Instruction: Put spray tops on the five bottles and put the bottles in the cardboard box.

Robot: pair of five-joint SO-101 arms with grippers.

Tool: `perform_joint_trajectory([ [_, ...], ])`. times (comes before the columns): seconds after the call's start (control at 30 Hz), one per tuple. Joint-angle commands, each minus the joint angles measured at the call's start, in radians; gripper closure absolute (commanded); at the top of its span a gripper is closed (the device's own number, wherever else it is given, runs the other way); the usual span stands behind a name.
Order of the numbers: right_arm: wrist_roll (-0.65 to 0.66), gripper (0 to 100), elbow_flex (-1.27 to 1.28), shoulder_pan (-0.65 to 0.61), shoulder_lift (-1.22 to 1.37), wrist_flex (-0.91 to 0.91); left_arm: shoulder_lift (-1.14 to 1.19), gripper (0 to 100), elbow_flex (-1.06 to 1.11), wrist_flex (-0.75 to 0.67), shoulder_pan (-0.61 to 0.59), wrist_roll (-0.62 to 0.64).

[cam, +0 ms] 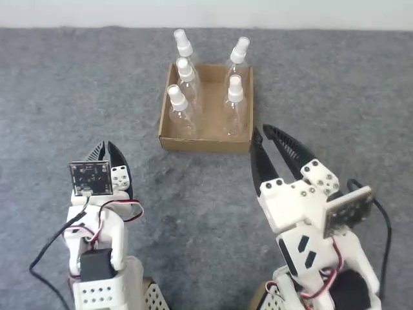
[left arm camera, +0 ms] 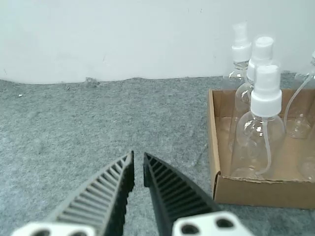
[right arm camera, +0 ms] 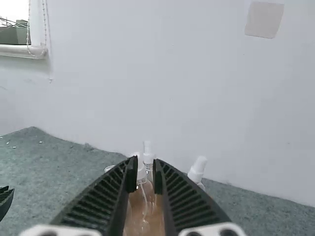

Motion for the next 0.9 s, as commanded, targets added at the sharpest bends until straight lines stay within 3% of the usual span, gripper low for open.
perform_joint_trajectory([
  [0.0, -0.003, 98.9, 0.034, 0.004, -0.081, -0.013, -0.017, 97, -0.013, -0.034, -0.003, 0.011],
  [0.2, 0.097, 98.9, 0.14, 0.004, -0.186, -0.012, -0.017, 97, -0.013, -0.034, -0.003, 0.011],
  [0.57, 0.094, 98.9, 0.176, 0.166, -0.177, 0.154, -0.017, 97, -0.012, -0.034, -0.005, 0.011],
  [0.87, 0.092, 98.8, 0.382, 0.177, -0.177, 0.26, -0.017, 97, -0.012, -0.034, 0.003, 0.011],
])
